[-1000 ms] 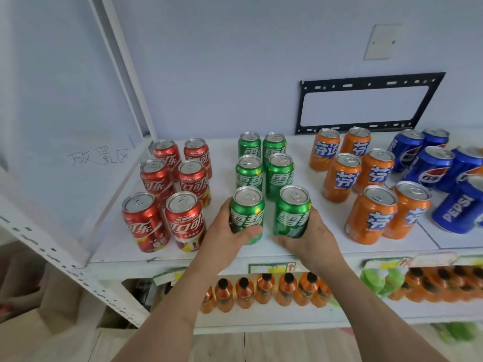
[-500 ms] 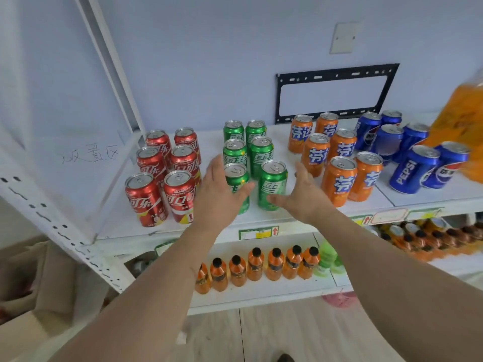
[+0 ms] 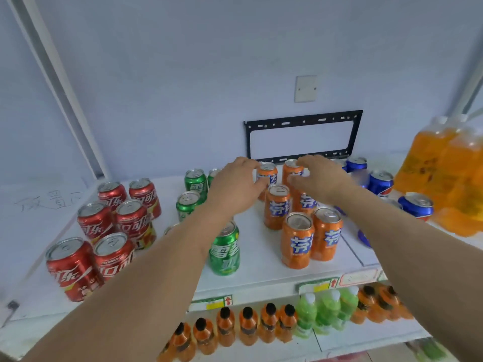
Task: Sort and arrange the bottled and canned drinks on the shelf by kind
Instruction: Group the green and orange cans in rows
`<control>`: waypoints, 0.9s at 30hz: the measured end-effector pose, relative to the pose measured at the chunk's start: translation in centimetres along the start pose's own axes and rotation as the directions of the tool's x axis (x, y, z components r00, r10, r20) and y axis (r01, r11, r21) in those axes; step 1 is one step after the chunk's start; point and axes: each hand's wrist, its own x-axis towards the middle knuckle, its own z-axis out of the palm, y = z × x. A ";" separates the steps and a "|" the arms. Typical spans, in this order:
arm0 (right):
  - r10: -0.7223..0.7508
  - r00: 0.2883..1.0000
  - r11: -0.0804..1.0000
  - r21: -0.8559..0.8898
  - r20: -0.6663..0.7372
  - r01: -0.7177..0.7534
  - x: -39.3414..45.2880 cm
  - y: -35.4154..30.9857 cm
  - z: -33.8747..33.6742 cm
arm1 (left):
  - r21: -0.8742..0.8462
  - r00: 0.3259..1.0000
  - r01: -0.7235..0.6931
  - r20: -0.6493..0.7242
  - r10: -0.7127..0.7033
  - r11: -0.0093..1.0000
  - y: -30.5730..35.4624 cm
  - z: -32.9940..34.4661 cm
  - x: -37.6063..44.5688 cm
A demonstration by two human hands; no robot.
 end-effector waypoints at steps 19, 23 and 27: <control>0.000 0.929 0.996 0.084 0.370 -0.033 17.9 8.4 6.1 | -0.060 0.869 0.368 0.378 -0.320 0.928 -0.9 10.3 15.8; 0.049 0.943 0.994 0.078 0.329 -0.078 18.1 7.9 6.9 | -0.024 0.890 0.348 0.324 -0.322 0.937 -1.6 11.4 16.5; 0.093 0.944 0.982 0.126 0.316 -0.139 17.4 7.8 7.0 | -0.039 0.892 0.351 0.319 -0.321 0.936 -1.9 11.8 16.5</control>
